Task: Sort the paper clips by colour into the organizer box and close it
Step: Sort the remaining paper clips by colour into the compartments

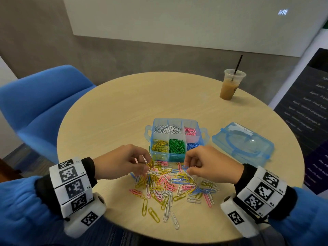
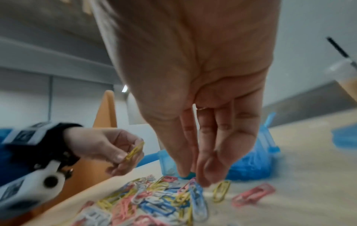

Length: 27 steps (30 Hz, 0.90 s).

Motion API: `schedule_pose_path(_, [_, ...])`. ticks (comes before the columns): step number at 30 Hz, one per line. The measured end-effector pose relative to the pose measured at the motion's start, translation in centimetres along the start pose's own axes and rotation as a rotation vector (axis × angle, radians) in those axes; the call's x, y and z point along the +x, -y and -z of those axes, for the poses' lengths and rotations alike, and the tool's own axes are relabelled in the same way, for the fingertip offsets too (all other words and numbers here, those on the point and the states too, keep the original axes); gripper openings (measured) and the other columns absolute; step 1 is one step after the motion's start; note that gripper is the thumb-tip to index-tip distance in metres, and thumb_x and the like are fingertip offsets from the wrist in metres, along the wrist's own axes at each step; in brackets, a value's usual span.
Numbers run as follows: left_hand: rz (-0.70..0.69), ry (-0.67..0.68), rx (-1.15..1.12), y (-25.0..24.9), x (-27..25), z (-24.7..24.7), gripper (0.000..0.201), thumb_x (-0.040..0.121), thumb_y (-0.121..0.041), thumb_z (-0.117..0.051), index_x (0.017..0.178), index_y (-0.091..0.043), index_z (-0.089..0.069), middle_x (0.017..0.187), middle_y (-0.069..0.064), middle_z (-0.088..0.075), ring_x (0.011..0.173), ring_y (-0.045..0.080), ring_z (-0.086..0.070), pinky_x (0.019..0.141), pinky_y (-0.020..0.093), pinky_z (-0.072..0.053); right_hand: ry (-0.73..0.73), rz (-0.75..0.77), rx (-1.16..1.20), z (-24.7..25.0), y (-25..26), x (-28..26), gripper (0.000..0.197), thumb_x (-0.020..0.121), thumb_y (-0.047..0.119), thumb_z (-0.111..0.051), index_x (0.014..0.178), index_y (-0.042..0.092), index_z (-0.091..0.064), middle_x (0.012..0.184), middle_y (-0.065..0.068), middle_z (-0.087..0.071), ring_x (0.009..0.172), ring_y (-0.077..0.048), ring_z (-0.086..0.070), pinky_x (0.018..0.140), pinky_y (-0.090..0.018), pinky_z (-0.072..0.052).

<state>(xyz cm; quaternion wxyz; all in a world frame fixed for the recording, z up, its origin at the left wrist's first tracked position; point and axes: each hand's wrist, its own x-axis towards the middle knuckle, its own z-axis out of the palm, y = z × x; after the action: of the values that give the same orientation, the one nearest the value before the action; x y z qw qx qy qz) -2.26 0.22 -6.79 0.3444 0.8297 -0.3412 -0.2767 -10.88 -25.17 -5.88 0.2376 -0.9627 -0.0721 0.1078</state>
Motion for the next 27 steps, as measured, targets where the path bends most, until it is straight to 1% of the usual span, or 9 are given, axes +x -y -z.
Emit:
schedule_pose_path(3, [0.015, -0.009, -0.04, 0.4, 0.0, 0.1, 0.003, 0.092, -0.024, -0.066, 0.092, -0.022, -0.063, 0.075, -0.007, -0.068, 0.069, 0.009, -0.063, 0.054, 0.02, -0.043, -0.077, 0.019, -0.189, 0.0, 0.5, -0.3, 0.004, 0.087, 0.023, -0.066, 0.09, 0.022, -0.069, 0.083, 0.008, -0.07, 0.071, -0.005, -0.06, 0.068, -0.025, -0.051])
schedule_pose_path(7, [0.03, -0.074, -0.028, 0.5, 0.0, 0.8, 0.006, 0.091, -0.021, -0.066, 0.089, -0.017, -0.063, 0.075, -0.002, -0.068, 0.066, 0.01, -0.063, 0.052, 0.018, -0.042, -0.053, 0.194, -0.16, -0.7, 3.2, 0.3, 0.014, 0.089, 0.029, -0.067, 0.101, 0.022, -0.07, 0.092, 0.013, -0.065, 0.073, 0.002, -0.052, 0.066, -0.011, -0.04])
schedule_pose_path(9, [0.021, -0.138, -0.016, 0.0, 0.4, 1.2, 0.006, 0.09, -0.017, -0.067, 0.091, -0.012, -0.064, 0.077, 0.004, -0.069, 0.063, 0.009, -0.063, 0.05, 0.014, -0.042, 0.022, 0.25, -0.184, -1.7, 4.6, 1.1, 0.029, 0.087, 0.034, -0.069, 0.113, 0.022, -0.065, 0.1, 0.008, -0.064, 0.079, -0.002, -0.051, 0.072, -0.019, -0.045])
schedule_pose_path(12, [-0.028, -0.25, 0.05, -1.3, 1.9, 2.1, 0.008, 0.089, -0.019, -0.068, 0.091, -0.011, -0.067, 0.076, 0.001, -0.071, 0.061, 0.008, -0.064, 0.051, 0.015, -0.045, 0.111, 0.271, -0.277, -3.2, 5.9, 2.7, 0.047, 0.083, 0.036, -0.073, 0.124, 0.019, -0.059, 0.103, 0.0, -0.061, 0.087, -0.014, -0.053, 0.074, -0.03, -0.047])
schedule_pose_path(16, [-0.06, -0.263, 0.128, -2.7, 4.4, 3.0, 0.015, 0.089, -0.026, -0.069, 0.095, -0.013, -0.071, 0.079, -0.002, -0.072, 0.062, 0.006, -0.065, 0.052, 0.022, -0.051, 0.117, 0.29, -0.263, -3.6, 6.4, 4.0, 0.023, 0.082, 0.021, -0.072, 0.102, 0.011, -0.065, 0.086, 0.0, -0.057, 0.077, -0.016, -0.05, 0.067, -0.029, -0.042])
schedule_pose_path(18, [-0.058, -0.239, 0.205, -2.9, 4.9, 3.1, 0.02, 0.089, -0.032, -0.068, 0.1, -0.016, -0.073, 0.088, -0.003, -0.073, 0.062, 0.002, -0.063, 0.053, 0.014, -0.048, 0.133, 0.281, -0.202, -3.4, 6.1, 4.0, 0.009, 0.082, 0.008, -0.067, 0.091, 0.008, -0.066, 0.076, 0.002, -0.057, 0.069, -0.015, -0.051, 0.065, -0.028, -0.045])
schedule_pose_path(20, [-0.064, -0.266, 0.31, -2.7, 4.5, 3.1, 0.021, 0.088, -0.037, -0.068, 0.098, -0.019, -0.073, 0.092, -0.007, -0.071, 0.062, -0.007, -0.058, 0.056, 0.009, -0.043, 0.156, 0.267, -0.147, -3.3, 5.6, 3.9, 0.008, 0.083, 0.003, -0.062, 0.087, 0.008, -0.067, 0.072, 0.002, -0.058, 0.065, -0.012, -0.052, 0.064, -0.026, -0.046])
schedule_pose_path(24, [0.054, -0.18, 0.546, -1.8, 1.5, 2.2, 0.018, 0.085, -0.045, -0.069, 0.086, -0.027, -0.068, 0.084, -0.012, -0.066, 0.071, 0.004, -0.058, 0.07, 0.028, -0.052, 0.135, 0.222, 0.003, -2.7, 4.6, 3.6, 0.006, 0.083, 0.006, -0.067, 0.087, 0.01, -0.071, 0.075, 0.001, -0.066, 0.059, -0.001, -0.052, 0.059, -0.013, -0.044])
schedule_pose_path(27, [0.163, -0.055, 0.646, -1.1, -0.5, 0.6, 0.025, 0.082, -0.054, -0.067, 0.082, -0.03, -0.064, 0.08, -0.014, -0.063, 0.073, 0.008, -0.058, 0.064, 0.025, -0.046, 0.08, 0.191, 0.212, -1.0, 4.4, 3.9, 0.003, 0.084, 0.012, -0.073, 0.085, 0.013, -0.07, 0.075, 0.005, -0.066, 0.062, 0.001, -0.056, 0.061, -0.014, -0.047])
